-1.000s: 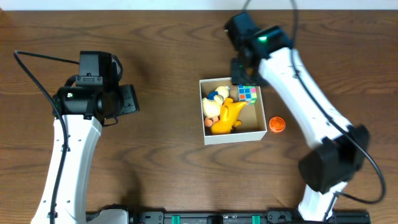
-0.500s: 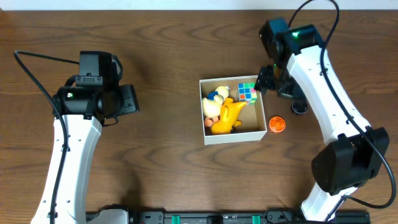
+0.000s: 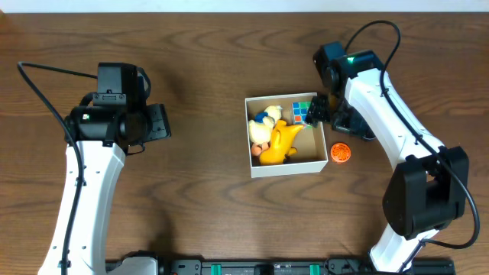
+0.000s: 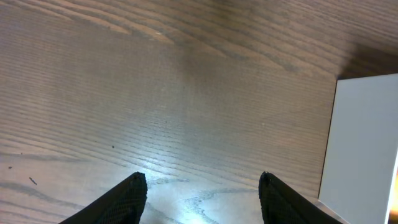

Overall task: Pack container
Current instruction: 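Withdraw the right gripper and move it toward the orange round toy, then lower the right gripper and grasp the orange round toy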

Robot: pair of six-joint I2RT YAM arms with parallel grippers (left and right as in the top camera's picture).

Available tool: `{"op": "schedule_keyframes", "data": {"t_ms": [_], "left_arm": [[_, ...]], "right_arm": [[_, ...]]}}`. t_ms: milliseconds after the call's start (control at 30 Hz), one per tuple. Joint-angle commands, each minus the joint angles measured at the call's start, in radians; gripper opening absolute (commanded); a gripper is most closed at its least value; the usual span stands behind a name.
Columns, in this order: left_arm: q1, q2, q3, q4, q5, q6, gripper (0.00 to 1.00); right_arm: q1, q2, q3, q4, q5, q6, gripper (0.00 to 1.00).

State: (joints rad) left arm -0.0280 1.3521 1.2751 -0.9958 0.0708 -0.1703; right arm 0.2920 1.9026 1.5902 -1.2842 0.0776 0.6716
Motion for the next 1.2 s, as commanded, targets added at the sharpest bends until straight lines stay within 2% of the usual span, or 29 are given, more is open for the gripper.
{"op": "schedule_keyframes", "data": {"t_ms": [0, 400, 833, 1167], "left_arm": [[0.002, 0.0, 0.018, -0.005, -0.013, 0.021, 0.6], [0.002, 0.0, 0.018, -0.005, -0.013, 0.021, 0.6], [0.002, 0.0, 0.018, -0.005, -0.013, 0.021, 0.6], [0.002, 0.0, 0.018, -0.006, -0.013, 0.021, 0.6]], "right_arm": [[-0.017, -0.029, 0.01, 0.018, -0.037, -0.064, 0.91], [-0.156, -0.103, -0.005, -0.013, -0.034, -0.005, 0.9], [-0.167, -0.103, -0.253, 0.111, -0.039, 0.009, 0.9], [-0.137, -0.103, -0.364, 0.21, -0.093, 0.0, 0.88]]}}
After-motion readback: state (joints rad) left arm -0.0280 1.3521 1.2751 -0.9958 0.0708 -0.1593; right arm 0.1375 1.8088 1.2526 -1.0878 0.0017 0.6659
